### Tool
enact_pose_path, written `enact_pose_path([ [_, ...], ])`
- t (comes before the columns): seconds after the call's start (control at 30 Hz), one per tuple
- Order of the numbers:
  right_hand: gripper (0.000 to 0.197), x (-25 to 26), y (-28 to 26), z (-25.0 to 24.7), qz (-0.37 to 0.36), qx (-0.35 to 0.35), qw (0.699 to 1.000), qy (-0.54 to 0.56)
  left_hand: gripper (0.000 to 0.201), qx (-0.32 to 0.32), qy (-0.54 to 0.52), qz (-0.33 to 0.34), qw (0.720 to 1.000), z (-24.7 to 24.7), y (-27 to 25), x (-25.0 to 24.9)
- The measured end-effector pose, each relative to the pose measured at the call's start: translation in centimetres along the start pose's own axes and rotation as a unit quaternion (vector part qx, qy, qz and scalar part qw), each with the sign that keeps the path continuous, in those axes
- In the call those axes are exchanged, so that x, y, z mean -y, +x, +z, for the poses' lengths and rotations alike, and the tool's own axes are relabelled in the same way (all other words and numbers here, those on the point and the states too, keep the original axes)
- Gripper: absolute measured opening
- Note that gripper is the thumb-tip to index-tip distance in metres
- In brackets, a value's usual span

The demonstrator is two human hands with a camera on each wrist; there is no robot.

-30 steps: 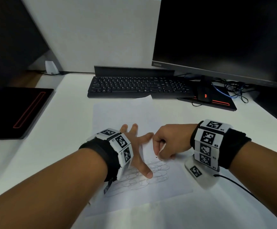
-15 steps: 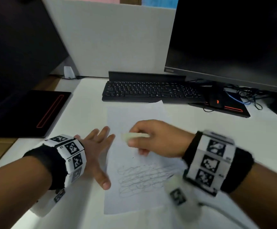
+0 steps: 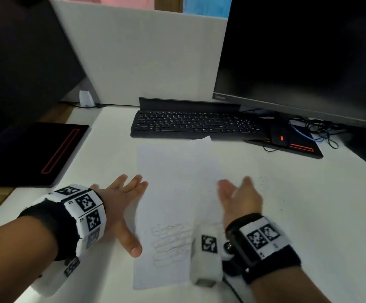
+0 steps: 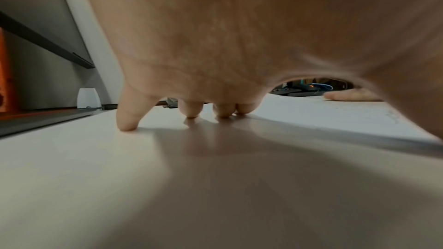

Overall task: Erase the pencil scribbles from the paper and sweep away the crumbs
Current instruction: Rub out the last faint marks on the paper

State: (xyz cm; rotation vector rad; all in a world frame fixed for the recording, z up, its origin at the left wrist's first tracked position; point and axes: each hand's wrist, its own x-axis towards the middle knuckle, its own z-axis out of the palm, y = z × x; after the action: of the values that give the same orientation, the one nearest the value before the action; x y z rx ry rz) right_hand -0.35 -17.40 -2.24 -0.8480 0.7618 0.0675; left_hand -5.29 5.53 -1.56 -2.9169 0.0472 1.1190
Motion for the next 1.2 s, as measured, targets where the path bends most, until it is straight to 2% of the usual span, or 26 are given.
enact_pose_path([
  [0.03, 0.042, 0.9, 0.4, -0.3, -0.049, -0.014, 0.999, 0.019, 0.153, 0.0, 0.0, 0.001, 1.0, 0.0, 0.0, 0.0],
  [0.07, 0.04, 1.2, 0.0, -0.7, -0.075, 0.0, 0.996, 0.053, 0.154, 0.0, 0.0, 0.002, 1.0, -0.1, 0.1, -0.1],
  [0.1, 0.032, 1.1, -1.1, -0.7, -0.071, 0.031, 0.995, 0.068, 0.154, 0.0, -0.002, 0.003, 1.0, -0.1, 0.1, -0.1],
  [0.17, 0.019, -1.9, -3.4, -0.1, -0.001, 0.112, 0.993, 0.024, 0.158, 0.004, -0.005, 0.005, 1.0, -0.3, 0.1, -0.2],
  [0.23, 0.022, -5.8, -6.0, 0.8, 0.09, 0.181, 0.979, -0.035, 0.165, 0.016, -0.001, 0.002, 1.0, -0.5, 0.0, -0.4],
  [0.3, 0.024, -8.2, -6.8, 1.2, 0.194, 0.224, 0.955, -0.021, 0.167, 0.024, 0.008, 0.002, 1.0, -0.7, 0.0, -0.4],
  [0.37, 0.022, -7.9, -4.7, 1.4, 0.232, 0.186, 0.955, 0.02, 0.168, 0.023, 0.005, 0.011, 1.0, -0.6, 0.1, -0.2],
  [0.4, 0.021, -6.5, -3.1, 1.4, 0.222, 0.148, 0.962, 0.057, 0.168, 0.019, 0.001, 0.015, 1.0, -0.6, 0.2, -0.1],
  [0.43, 0.022, -4.4, -2.0, 1.3, 0.17, 0.114, 0.977, 0.068, 0.168, 0.015, -0.001, 0.017, 1.0, -0.6, 0.1, 0.0],
  [0.47, 0.03, -2.7, -0.5, 0.9, 0.07, 0.093, 0.993, 0.024, 0.168, 0.012, -0.004, 0.017, 1.0, -0.5, 0.1, 0.0],
  [0.5, 0.038, -1.0, 0.9, 0.4, -0.003, 0.075, 0.997, 0.017, 0.167, 0.01, -0.006, 0.016, 1.0, -0.4, 0.1, 0.0],
  [0.57, 0.044, 1.5, 1.8, -0.7, -0.095, 0.025, 0.994, 0.05, 0.165, 0.008, -0.006, 0.016, 1.0, -0.2, 0.2, 0.1],
  [0.6, 0.041, 2.2, 0.9, -1.1, -0.095, 0.018, 0.993, 0.074, 0.165, 0.007, -0.004, 0.016, 1.0, -0.1, 0.2, 0.2],
  [0.67, 0.025, 0.1, -1.5, -1.2, -0.068, 0.072, 0.993, 0.065, 0.165, 0.013, -0.006, 0.014, 1.0, -0.2, 0.1, 0.1],
  [0.8, 0.021, -8.5, -6.8, -0.6, 0.091, 0.204, 0.974, -0.02, 0.164, 0.02, 0.001, 0.001, 1.0, -0.6, -0.3, -0.4],
  [0.87, 0.02, -8.8, -6.2, -0.6, 0.13, 0.225, 0.965, -0.032, 0.163, 0.017, 0.004, 0.001, 1.0, -0.7, -0.3, -0.5],
  [0.93, 0.02, -6.0, -3.5, -0.9, 0.102, 0.209, 0.972, -0.005, 0.165, 0.016, 0.0, 0.004, 1.0, -0.6, -0.2, -0.4],
  [1.03, 0.016, 0.6, 1.3, -1.0, -0.021, 0.108, 0.994, 0.016, 0.164, 0.009, -0.007, 0.011, 1.0, -0.4, -0.2, -0.2],
  [1.1, 0.025, 3.3, 1.8, -1.1, -0.062, 0.044, 0.996, 0.036, 0.163, 0.001, -0.01, 0.012, 1.0, -0.3, -0.2, -0.2],
  [1.13, 0.027, 3.5, 1.1, -1.1, -0.064, 0.051, 0.995, 0.05, 0.164, 0.0, -0.012, 0.012, 1.0, -0.3, -0.2, -0.2],
  [1.2, 0.025, 1.4, -1.0, -1.3, -0.055, 0.117, 0.99, 0.055, 0.166, 0.002, -0.014, 0.01, 1.0, -0.2, -0.1, 0.0],
])
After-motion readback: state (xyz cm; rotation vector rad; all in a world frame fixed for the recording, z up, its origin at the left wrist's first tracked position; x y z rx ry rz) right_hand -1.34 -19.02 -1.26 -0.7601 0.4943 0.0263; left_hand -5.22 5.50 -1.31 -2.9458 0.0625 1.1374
